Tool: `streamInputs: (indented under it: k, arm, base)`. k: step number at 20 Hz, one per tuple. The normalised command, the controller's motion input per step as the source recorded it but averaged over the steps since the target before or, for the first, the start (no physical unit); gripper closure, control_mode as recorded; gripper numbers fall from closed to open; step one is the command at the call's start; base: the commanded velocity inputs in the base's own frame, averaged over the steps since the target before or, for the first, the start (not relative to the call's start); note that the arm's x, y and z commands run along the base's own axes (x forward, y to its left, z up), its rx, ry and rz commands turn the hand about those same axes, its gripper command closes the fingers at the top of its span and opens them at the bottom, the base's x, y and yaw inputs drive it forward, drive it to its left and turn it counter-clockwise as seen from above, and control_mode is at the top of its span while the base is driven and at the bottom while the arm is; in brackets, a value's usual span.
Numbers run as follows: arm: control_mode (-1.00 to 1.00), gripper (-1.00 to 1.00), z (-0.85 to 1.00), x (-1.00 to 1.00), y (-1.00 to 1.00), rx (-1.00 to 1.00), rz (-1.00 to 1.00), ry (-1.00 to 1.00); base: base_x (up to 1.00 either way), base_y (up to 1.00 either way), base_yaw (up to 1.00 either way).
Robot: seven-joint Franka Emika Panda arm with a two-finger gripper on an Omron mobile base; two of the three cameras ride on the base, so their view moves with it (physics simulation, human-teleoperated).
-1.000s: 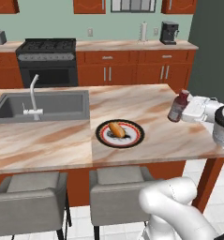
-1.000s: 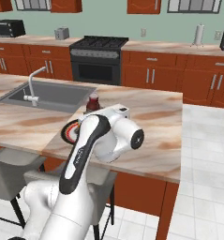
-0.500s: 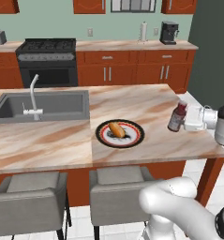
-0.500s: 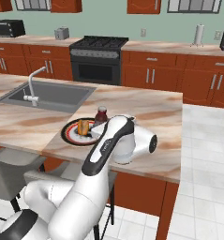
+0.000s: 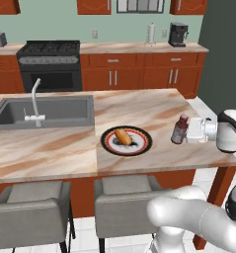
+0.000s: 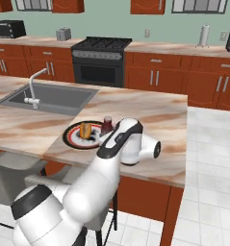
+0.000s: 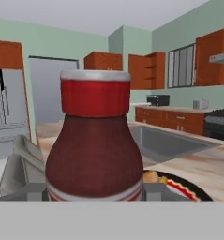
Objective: Move the hot dog bun to the plate on the dining table and place the condiment next to that plate. Then navigate to the fridge and take the sausage and place it on the plate as well.
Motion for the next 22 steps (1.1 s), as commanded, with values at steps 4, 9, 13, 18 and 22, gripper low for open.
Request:
streamInputs:
  k: [4,9,13,18,22]
  arm:
    - [-1.00,1.00,-0.56,0.44,0.00,-0.05,0.00,-0.09]
    - [-1.00,1.00,-0.38,0.49,-0.10,-0.01,0.00,-0.03]
    - [-1.00,1.00,-0.33,0.45,-0.17,0.00,0.00,0.00]
    - [-1.00,1.00,-0.25,0.31,-0.30,0.00,0.00,0.00]
    - [-1.00,1.00,-0.20,0.29,-0.17,0.00,0.00,0.00]
  base:
    - [0.00,0.00,0.00]
    - [0.00,0.00,0.00]
    - [0.00,0.00,0.00]
    - [0.00,0.00,0.00]
    - [0.00,0.00,0.00]
